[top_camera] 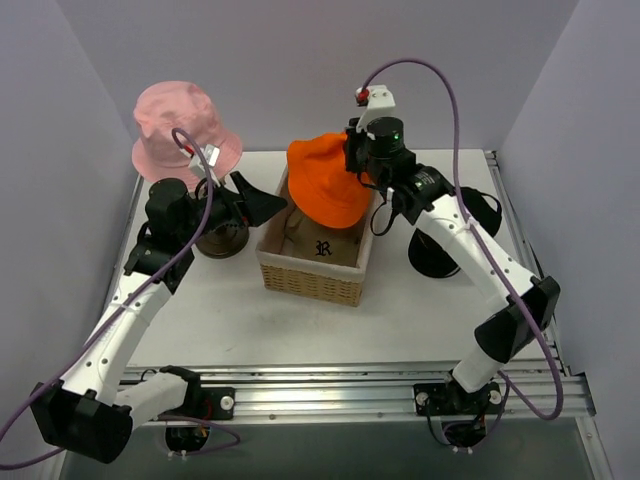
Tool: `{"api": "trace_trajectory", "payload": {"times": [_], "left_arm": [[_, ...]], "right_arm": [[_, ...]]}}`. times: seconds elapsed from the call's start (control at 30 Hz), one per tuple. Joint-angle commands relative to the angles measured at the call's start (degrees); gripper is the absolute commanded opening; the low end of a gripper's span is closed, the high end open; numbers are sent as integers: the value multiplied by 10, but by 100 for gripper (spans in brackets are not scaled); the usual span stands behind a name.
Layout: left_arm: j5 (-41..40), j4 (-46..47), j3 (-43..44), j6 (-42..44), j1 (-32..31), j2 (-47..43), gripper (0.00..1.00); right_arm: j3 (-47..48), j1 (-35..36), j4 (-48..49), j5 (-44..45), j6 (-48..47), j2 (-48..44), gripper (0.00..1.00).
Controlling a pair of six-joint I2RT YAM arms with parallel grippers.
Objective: Stack the hats
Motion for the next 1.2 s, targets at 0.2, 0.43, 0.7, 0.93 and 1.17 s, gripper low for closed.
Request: {"api": "trace_trajectory", "payload": {"times": [0.2,0.43,0.7,0.93,1.17], "left_arm": [[12,97,123,-52,-5,69,96],[16,120,176,-58,-5,107,95],[26,244,157,-110,-5,139,94],[37,330,155,-173,-10,172,94],[45,385,165,-218,-18,214,94]], "right_arm": [[108,-11,33,-16,18,-62,0],[137,-10,38,-42,32,-83,0],[133,-13,56,-49,49,-116,0],[141,-14,57,-67,63,-131,0],[137,-13,57,-77,73,-139,0]]}}
